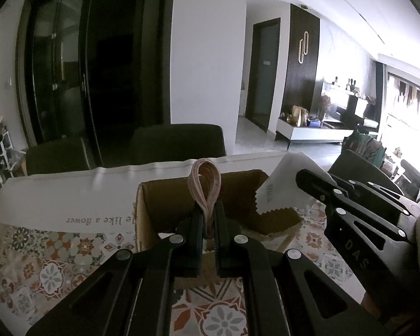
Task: Organize soft objects
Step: 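Carry hair tie in left tool while right tool carries white cloth over the box, then drop hair tie from left tool while right tool drops white cloth into the box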
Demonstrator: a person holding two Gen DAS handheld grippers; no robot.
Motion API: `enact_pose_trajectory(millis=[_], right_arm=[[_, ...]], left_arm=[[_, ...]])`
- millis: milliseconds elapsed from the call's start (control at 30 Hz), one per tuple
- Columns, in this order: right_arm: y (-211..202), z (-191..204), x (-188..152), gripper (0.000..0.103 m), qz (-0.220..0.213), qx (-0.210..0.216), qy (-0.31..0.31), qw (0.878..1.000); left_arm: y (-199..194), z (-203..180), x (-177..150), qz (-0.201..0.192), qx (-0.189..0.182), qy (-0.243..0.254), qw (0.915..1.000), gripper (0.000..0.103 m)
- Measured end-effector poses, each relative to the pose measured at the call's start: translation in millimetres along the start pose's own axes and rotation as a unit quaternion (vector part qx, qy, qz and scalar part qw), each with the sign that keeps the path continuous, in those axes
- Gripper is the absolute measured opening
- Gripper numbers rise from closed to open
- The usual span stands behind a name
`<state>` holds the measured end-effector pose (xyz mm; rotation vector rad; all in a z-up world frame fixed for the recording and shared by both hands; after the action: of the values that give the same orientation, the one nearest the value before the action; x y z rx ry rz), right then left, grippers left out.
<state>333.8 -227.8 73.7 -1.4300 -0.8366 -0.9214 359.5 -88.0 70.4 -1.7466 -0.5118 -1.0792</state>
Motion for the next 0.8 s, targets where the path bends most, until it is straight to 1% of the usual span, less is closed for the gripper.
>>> enact_pose_trajectory(millis=[167, 333, 600, 800], right_arm=[[21.5, 0.8, -3.3, 0.009, 0.01, -0.004, -0.009, 1.0], [42.7, 4.8, -10.9, 0.009, 0.025, -0.006, -0.014, 1.0], [82.2, 3.3, -27.3, 0.009, 0.068, 0.0, -0.012, 0.998], [107.1, 3.4, -35.3, 0.009, 0.101, 0.01, -0.013, 0.995]], left_arm=[[17.3, 5.5, -1.9, 0.01, 0.005, -0.005, 0.9999, 0.008], [38.2, 11.9, -7.1, 0.028, 0.01, -0.006, 0.9995, 0.008], [74.8, 22.5, -17.5, 0.063, 0.016, -0.011, 0.9978, 0.008], [98.1, 26.2, -23.7, 0.092, 0.003, -0.02, 0.9955, 0.01]])
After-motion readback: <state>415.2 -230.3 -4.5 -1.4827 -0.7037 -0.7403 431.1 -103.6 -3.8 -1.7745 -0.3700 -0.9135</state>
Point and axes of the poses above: each gripper's, at about its wrist camera, not at the fingertips, and y roughly the way its jaws point, z to its left, x to its top, the point moved 2 cm from there along y, roughly the way its jaws point, and after that the axes turned 8 degrees about -x, right-handed, at the moved point
